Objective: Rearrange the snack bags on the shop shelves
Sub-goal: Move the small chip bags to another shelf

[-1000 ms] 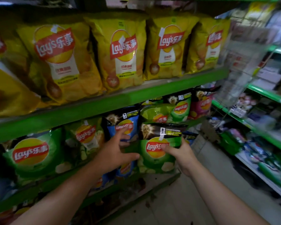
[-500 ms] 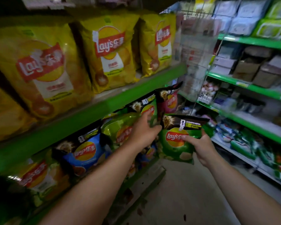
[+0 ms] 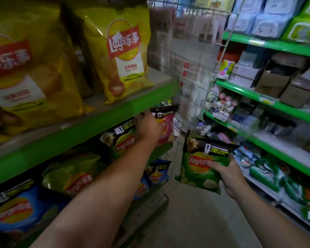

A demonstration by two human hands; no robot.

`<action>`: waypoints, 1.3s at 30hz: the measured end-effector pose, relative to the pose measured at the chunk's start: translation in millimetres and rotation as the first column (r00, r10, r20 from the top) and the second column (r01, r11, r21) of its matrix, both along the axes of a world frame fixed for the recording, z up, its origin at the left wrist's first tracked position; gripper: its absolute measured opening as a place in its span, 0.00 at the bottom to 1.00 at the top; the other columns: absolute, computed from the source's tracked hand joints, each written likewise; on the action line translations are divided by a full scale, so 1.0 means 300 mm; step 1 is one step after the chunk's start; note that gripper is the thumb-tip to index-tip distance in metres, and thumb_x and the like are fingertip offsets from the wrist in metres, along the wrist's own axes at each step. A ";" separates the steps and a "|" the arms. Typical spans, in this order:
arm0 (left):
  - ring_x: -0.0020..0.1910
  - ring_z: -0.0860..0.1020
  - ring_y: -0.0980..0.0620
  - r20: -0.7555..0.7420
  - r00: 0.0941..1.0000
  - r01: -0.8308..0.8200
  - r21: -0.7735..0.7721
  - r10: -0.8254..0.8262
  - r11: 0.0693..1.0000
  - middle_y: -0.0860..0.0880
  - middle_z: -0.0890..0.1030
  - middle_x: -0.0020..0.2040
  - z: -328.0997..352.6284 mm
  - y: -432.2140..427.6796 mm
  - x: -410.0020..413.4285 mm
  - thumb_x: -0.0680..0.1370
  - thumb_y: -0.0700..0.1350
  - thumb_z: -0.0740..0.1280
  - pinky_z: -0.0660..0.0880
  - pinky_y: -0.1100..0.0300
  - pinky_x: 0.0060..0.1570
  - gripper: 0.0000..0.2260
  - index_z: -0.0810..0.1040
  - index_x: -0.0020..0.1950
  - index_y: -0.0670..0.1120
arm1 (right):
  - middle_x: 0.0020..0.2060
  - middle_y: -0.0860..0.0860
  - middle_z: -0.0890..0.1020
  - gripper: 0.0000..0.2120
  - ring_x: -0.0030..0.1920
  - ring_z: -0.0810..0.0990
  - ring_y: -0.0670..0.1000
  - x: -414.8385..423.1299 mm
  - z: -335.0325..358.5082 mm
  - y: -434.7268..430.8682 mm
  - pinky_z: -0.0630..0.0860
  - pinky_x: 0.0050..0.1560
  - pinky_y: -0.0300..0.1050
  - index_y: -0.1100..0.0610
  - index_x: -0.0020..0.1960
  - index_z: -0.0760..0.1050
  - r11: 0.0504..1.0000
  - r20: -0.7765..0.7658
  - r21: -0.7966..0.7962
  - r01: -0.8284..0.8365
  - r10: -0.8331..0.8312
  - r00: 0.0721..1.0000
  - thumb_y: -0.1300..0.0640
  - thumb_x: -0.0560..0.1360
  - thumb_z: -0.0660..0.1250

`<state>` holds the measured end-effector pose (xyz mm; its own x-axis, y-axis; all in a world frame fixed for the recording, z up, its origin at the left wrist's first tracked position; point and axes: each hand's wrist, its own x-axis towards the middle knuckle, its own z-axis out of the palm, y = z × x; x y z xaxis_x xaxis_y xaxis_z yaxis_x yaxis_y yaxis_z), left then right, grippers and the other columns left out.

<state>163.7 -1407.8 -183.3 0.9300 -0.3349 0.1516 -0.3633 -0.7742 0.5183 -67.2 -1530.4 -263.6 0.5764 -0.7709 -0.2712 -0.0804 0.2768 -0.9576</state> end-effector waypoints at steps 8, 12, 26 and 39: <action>0.55 0.79 0.42 0.211 0.969 0.079 0.234 -0.130 0.969 0.44 0.77 0.60 0.041 0.051 0.005 0.74 0.56 0.71 0.75 0.54 0.43 0.22 0.76 0.66 0.52 | 0.42 0.49 0.87 0.29 0.41 0.87 0.52 0.040 -0.003 -0.025 0.81 0.37 0.47 0.47 0.53 0.76 0.999 0.017 0.018 -0.035 0.035 0.999 0.57 0.54 0.80; 0.52 0.78 0.40 0.286 0.946 0.109 0.164 -0.153 0.980 0.42 0.78 0.56 0.044 0.121 -0.022 0.75 0.61 0.67 0.76 0.52 0.44 0.20 0.78 0.62 0.52 | 0.42 0.49 0.87 0.27 0.40 0.86 0.49 0.050 -0.002 -0.019 0.80 0.40 0.47 0.49 0.53 0.77 0.999 0.035 0.005 -0.038 0.038 0.999 0.59 0.55 0.79; 0.60 0.61 0.67 0.284 0.952 0.220 -0.384 -0.112 0.897 0.50 0.65 0.67 -0.019 0.491 -0.249 0.70 0.51 0.77 0.67 0.68 0.58 0.13 0.79 0.50 0.50 | 0.47 0.49 0.83 0.22 0.46 0.82 0.51 0.117 0.070 0.046 0.78 0.52 0.54 0.51 0.55 0.74 0.964 0.018 -0.263 0.036 -0.033 0.999 0.65 0.67 0.78; 0.58 0.61 0.81 0.050 0.989 0.146 -0.211 -0.139 0.966 0.74 0.55 0.61 -0.119 0.832 -0.390 0.70 0.52 0.77 0.62 0.80 0.48 0.15 0.77 0.52 0.61 | 0.53 0.47 0.82 0.20 0.51 0.83 0.56 0.535 0.202 0.157 0.83 0.36 0.57 0.37 0.47 0.73 0.938 0.023 -0.210 -0.275 0.286 0.958 0.59 0.69 0.77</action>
